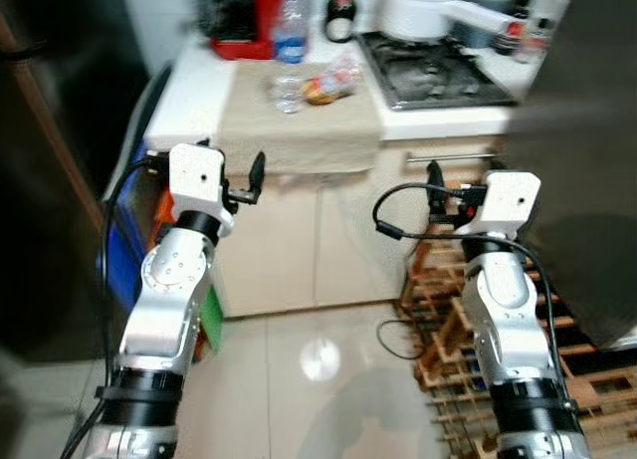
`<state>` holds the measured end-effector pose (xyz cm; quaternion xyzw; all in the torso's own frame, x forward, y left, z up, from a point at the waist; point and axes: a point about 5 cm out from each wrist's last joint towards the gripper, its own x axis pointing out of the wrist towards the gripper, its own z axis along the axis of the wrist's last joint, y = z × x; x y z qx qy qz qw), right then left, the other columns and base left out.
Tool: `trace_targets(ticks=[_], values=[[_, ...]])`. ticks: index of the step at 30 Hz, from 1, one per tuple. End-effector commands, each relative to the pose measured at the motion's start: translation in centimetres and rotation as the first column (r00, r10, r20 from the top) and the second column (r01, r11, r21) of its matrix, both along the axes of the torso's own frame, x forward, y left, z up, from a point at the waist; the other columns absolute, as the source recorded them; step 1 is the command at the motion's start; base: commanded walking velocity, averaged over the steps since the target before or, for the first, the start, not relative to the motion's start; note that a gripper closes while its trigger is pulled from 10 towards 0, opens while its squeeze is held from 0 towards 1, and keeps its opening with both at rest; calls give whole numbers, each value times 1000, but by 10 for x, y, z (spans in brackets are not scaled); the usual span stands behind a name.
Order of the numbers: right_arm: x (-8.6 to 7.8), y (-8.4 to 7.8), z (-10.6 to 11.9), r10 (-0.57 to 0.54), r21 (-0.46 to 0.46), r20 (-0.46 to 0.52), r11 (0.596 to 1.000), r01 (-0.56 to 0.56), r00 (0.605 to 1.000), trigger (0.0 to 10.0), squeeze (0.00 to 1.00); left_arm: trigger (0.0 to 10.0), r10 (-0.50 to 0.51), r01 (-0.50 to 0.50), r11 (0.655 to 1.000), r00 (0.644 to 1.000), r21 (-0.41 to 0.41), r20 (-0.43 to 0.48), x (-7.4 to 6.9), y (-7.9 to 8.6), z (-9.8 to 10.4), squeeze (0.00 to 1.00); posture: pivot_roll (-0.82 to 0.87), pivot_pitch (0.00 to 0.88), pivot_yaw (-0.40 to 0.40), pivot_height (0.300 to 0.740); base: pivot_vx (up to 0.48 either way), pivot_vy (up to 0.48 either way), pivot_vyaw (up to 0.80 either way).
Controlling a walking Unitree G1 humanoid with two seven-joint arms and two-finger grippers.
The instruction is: Restocking fridge
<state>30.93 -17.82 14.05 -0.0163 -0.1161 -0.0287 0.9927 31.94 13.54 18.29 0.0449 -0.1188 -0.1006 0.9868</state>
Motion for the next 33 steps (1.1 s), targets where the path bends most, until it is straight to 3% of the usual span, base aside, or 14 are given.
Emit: trace_targets(ticks=[1, 22, 26, 33], values=[[3, 8, 4, 17, 4, 18, 1000, -17, 1000, 10000, 0, 10000, 19, -19, 1000, 1000, 14, 9, 2, 7, 2, 0, -9, 0, 28, 740, 480, 0, 0], [5, 18, 2, 59, -2, 9, 998, -59, 998, 10000, 0, 10000, 58, -58, 998, 997, 12, 56, 4, 12, 11, 0, -2, 0, 20, 740, 480, 0, 0], [3, 2, 22, -71, -21, 126, 997, 75, 989, 10000, 0, 10000, 57, -58, 998, 995, 12, 77, 5, 11, 17, 0, -2, 0, 19, 740, 480, 0, 0], [8, 1, 30, -68, -14, 133, 997, 70, 989, 10000, 0, 10000, 55, -57, 998, 990, 11, 131, 9, 12, 33, 0, -9, 0, 22, 740, 480, 0, 0]])
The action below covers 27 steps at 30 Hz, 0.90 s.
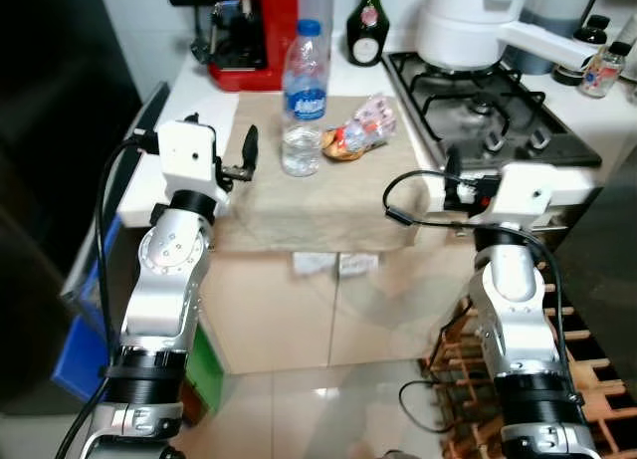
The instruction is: Restocking fridge
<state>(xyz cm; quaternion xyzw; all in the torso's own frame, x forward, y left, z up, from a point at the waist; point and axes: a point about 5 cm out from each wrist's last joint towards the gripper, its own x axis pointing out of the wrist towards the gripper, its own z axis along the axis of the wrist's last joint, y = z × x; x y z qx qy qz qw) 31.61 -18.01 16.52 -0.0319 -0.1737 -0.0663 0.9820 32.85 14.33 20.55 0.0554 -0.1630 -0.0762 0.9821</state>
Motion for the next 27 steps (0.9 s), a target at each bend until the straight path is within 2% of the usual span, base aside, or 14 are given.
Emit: trace_targets(ticks=[1, 6, 9, 11, 12, 13, 14, 15, 18, 19, 21, 22, 24, 27], values=[[0, 4, 5, 9, 6, 15, 1000, -9, 1000, 10000, 0, 10000, 9, -10, 1000, 999, 12, 48, 1, 4, 13, 0, -9, 0, 22, 740, 480, 0, 0], [-1, 3, 3, -5, 8, 9, 1000, 5, 1000, 10000, 0, 10000, 8, -9, 1000, 996, 10, 91, 9, 8, 33, 0, -10, 0, 17, 740, 480, 0, 0], [-1, 0, 5, -13, 9, 14, 1000, 13, 1000, 10000, 0, 10000, -35, 33, 999, 989, 20, 144, 16, 9, 61, 0, -10, 0, 16, 740, 0, 0, 0], [-3, 0, 5, -9, 10, 17, 1000, 9, 1000, 10000, 0, 10000, -86, 77, 996, 980, 55, 182, 22, 9, 90, 0, -12, 0, 26, 740, 0, 0, 0], [-3, 0, 5, -9, 10, 17, 1000, 9, 1000, 10000, 0, 10000, -86, 77, 996, 980, 55, 182, 22, 9, 90, 0, -12, 0, 26, 740, 0, 0, 0], [-4, 1, 5, -7, 11, 21, 1000, 7, 1000, 10000, 0, 10000, -130, 116, 990, 972, 80, 196, 27, 11, 113, 0, -17, 0, 37, 740, 0, 0, 0], [-5, 0, 5, -11, 15, 22, 1000, 11, 1000, 10000, 0, 10000, -151, 135, 987, 966, 89, 210, 28, 12, 125, 0, -22, 0, 45, 740, 0, 0, 0], [-5, 0, 5, -11, 15, 22, 1000, 11, 1000, 10000, 0, 10000, -151, 135, 987, 966, 89, 210, 28, 12, 125, 0, -22, 0, 45, 740, 0, 0, 0], [-6, -1, 4, -23, 28, 22, 999, 23, 999, 10000, 0, 10000, -206, 186, 977, 952, 104, 228, 29, 14, 144, 0, -27, 0, 57, 740, 0, 0, 0], [-7, -1, 4, -23, 33, 20, 999, 23, 1000, 10000, 0, 10000, -249, 231, 967, 944, 106, 218, 29, 13, 149, 0, -28, 0, 60, 740, 0, 0, 0], [-8, -1, 3, -23, 35, 20, 999, 22, 1000, 10000, 0, 10000, -268, 250, 962, 940, 107, 212, 29, 13, 150, 0, -28, 0, 60, 740, 0, 0, 0], [-9, 0, 4, -7, 39, 19, 999, 6, 1000, 10000, 0, 10000, -348, 332, 936, 925, 118, 155, 30, 11, 148, 0, -29, 0, 64, 740, 0, 0, 0], [-11, 1, 4, 28, 54, 15, 998, -29, 999, 10000, 0, 10000, -431, 417, 898, 897, 140, 94, 30, 10, 147, 0, -29, 0, 65, 740, 0, 0, 0], [-14, 0, 6, 58, 61, 12, 996, -59, 998, 10000, 0, 10000, -498, 484, 856, 866, 184, 38, 30, 14, 147, 0, -28, 0, 66, 740, 0, 0, 0]])
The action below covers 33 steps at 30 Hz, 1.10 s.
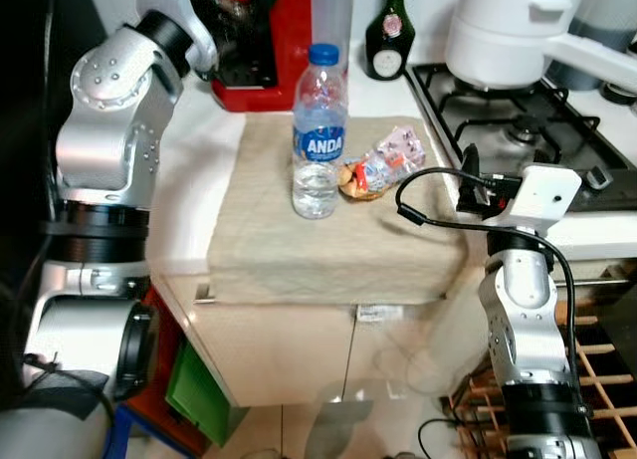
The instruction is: Restocking fridge
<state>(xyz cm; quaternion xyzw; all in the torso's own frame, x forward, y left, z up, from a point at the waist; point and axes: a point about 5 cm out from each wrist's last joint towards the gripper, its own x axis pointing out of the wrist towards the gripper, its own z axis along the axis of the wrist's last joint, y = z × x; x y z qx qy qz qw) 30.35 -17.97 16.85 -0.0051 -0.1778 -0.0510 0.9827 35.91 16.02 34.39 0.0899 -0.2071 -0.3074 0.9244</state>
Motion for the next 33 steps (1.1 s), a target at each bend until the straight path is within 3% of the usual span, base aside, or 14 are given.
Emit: trace_targets(ticks=[1, 4, 5, 6, 8, 14, 16, 22, 33], values=[[-2, -1, 4, 22, 10, 2, 1000, -22, 1000, 10000, 0, 10000, -84, 85, 996, 996, 27, -22, -1, -1, 9, 0, -31, 0, 69, 740, 0, 0, 0], [-3, -7, 6, 16, -2, 3, 1000, -16, 1000, 10000, 0, 10000, -221, 225, 974, 970, 22, -101, -5, 1, 6, 0, -36, 0, 73, 740, 0, 0, 0], [-3, -7, 6, 16, -2, 3, 1000, -16, 1000, 10000, 0, 10000, -221, 225, 974, 970, 22, -101, -5, 1, 6, 0, -36, 0, 73, 740, 0, 0, 0], [-3, -10, 7, 3, 5, 2, 1000, -3, 1000, 10000, 0, 10000, -294, 301, 953, 946, 29, -136, -8, -2, 0, 0, -40, 0, 73, 740, 0, 0, 0], [-2, -10, 7, 5, 5, 1, 1000, -5, 1000, 10000, 0, 10000, -337, 344, 939, 928, 23, -159, -9, -6, -7, 0, -41, 0, 72, 740, 0, 0, 0], [-1, -1, 11, 40, 0, 4, 999, -40, 999, 10000, 0, 10000, -356, 354, 934, 915, -47, -189, -1, -12, -17, 0, -49, 0, 69, 740, 0, 0, 0], [-1, 4, 11, 60, -6, 5, 998, -60, 998, 10000, 0, 10000, -328, 305, 943, 920, -136, -216, 10, -11, -23, 0, -48, 0, 69, 740, 0, 0, 0], [-2, 5, 10, 63, -6, 0, 998, -63, 998, 10000, 0, 10000, -314, 263, 940, 915, -217, -252, 20, -8, -27, 0, -51, 0, 72, 740, 0, 0, 0], [-3, 9, 9, 77, -7, -6, 997, -77, 997, 10000, 0, 10000, -349, 293, 928, 901, -231, -259, 23, -11, -28, 0, -65, 0, 78, 740, 0, 0, 0]])
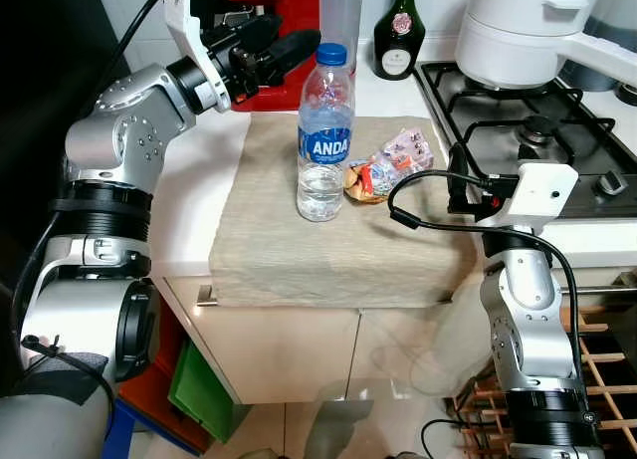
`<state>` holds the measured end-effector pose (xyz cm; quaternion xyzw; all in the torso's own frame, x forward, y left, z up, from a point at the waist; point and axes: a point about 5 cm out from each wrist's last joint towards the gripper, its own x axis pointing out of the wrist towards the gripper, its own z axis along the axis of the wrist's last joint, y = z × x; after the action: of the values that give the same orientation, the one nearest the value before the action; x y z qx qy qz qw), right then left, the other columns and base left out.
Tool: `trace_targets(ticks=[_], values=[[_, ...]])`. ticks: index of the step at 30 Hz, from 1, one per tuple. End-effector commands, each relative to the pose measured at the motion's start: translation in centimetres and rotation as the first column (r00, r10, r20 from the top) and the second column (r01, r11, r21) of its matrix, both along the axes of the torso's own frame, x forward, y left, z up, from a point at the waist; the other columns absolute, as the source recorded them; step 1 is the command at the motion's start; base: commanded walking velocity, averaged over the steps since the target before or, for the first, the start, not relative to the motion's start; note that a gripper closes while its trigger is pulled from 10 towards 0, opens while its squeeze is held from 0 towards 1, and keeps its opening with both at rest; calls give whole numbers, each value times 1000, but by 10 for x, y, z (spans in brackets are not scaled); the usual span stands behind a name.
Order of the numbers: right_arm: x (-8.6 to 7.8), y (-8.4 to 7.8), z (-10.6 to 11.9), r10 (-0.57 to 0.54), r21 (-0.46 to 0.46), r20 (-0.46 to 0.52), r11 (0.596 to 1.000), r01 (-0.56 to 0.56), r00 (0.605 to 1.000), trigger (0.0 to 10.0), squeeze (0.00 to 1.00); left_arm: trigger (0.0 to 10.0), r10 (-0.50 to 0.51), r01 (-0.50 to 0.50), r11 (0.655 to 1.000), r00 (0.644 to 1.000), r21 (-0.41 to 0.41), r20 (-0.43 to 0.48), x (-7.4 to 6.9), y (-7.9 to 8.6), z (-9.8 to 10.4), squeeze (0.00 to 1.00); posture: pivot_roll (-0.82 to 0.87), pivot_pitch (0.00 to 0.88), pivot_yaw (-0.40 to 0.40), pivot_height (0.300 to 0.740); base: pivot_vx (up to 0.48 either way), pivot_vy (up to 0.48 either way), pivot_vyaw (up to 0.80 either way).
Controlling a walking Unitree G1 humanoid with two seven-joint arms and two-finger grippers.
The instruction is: Restocking fridge
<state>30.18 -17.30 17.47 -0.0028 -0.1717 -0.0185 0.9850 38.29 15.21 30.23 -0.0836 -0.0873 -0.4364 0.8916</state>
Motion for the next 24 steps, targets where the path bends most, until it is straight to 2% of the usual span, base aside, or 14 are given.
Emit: trace_targets(ticks=[1, 9, 14, 17, 22, 24], values=[[-1, 2, 3, 13, -1, 6, 1000, -13, 1000, 10000, 0, 10000, -30, 30, 999, 999, -9, 42, -1, -3, 15, 0, -64, 0, 80, 740, 0, 0, 0], [-2, 5, 0, 16, 3, -2, 1000, -16, 1000, 10000, 0, 10000, -160, 160, 987, 987, -20, 27, -10, -12, 17, 0, -64, 0, 86, 740, 0, 0, 0], [-1, 6, -1, 20, 2, -8, 1000, -20, 1000, 10000, 0, 10000, -145, 147, 989, 987, -28, 62, -9, -13, 23, 0, -65, 0, 85, 740, 0, 0, 0], [-2, 6, -2, 22, 1, -10, 1000, -22, 1000, 10000, 0, 10000, -160, 167, 982, 984, -84, 83, -11, -13, 29, 0, -67, 0, 86, 740, 0, 0, 0], [-3, 7, -3, 23, 1, -14, 1000, -23, 1000, 10000, 0, 10000, -183, 189, 980, 979, -62, 87, -14, -17, 27, 0, -68, 0, 88, 740, 0, 0, 0], [-3, 7, -4, 23, 1, -15, 1000, -23, 1000, 10000, 0, 10000, -196, 198, 980, 978, -20, 74, -15, -22, 21, 0, -69, 0, 88, 740, 0, 0, 0]])
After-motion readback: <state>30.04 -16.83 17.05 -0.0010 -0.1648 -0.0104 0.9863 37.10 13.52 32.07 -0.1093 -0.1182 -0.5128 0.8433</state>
